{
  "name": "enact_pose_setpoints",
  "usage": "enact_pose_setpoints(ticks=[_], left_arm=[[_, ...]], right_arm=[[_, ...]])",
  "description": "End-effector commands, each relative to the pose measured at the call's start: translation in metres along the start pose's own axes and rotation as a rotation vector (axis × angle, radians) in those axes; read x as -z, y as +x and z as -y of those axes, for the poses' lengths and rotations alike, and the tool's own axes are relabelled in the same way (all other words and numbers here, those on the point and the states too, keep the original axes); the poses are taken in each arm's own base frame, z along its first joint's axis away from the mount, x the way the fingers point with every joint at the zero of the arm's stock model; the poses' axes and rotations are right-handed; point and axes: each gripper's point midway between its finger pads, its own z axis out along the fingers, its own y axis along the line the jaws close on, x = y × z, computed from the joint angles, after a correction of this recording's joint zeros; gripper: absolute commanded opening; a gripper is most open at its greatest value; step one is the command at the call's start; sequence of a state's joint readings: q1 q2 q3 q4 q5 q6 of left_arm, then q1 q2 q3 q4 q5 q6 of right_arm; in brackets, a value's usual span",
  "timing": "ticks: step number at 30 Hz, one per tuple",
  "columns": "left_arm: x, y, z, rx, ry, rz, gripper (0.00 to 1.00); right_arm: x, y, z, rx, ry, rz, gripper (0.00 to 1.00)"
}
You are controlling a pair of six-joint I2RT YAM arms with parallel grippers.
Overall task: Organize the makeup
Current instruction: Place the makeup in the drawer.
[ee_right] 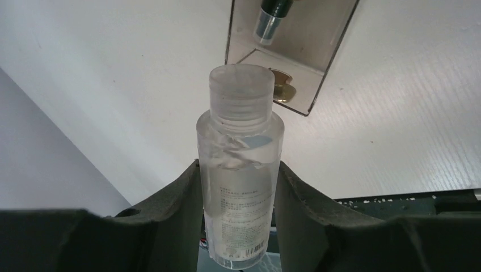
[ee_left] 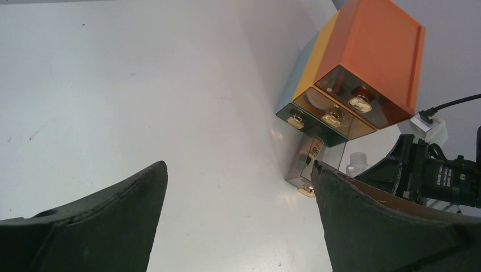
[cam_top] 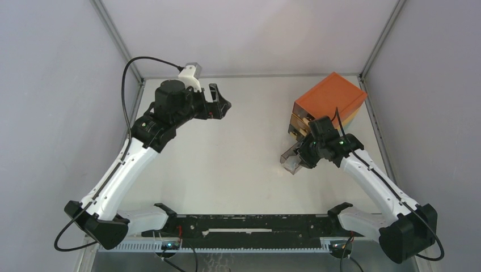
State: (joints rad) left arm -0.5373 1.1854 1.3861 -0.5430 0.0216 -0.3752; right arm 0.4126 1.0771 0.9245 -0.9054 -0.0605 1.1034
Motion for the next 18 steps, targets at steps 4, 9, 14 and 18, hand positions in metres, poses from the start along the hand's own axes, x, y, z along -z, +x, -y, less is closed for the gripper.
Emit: enact_pose_setpoints(ticks=[4, 9, 14, 18], left_arm=[[0.003, -0.003, 0.002, -0.004, 0.015, 0.023, 1.00], [0.000, 0.001, 0.001, -0.001, 0.011, 0.011, 1.00], [-0.004, 0.003, 0.001, 0.004, 0.015, 0.000, 1.00], [-0.009, 0.006, 0.002, 0.006, 0.019, -0.013, 1.00]], right_arm=[[-0.001, -0.008, 0.003, -0.052, 0.042, 0.003, 0.00], [-0.011, 0.003, 0.010, -0.055, 0.060, -0.053, 0.00], [-0.017, 0.021, 0.011, -0.025, 0.075, -0.070, 0.00], [-0.019, 0.024, 0.014, -0.002, 0.096, -0.041, 0.00]])
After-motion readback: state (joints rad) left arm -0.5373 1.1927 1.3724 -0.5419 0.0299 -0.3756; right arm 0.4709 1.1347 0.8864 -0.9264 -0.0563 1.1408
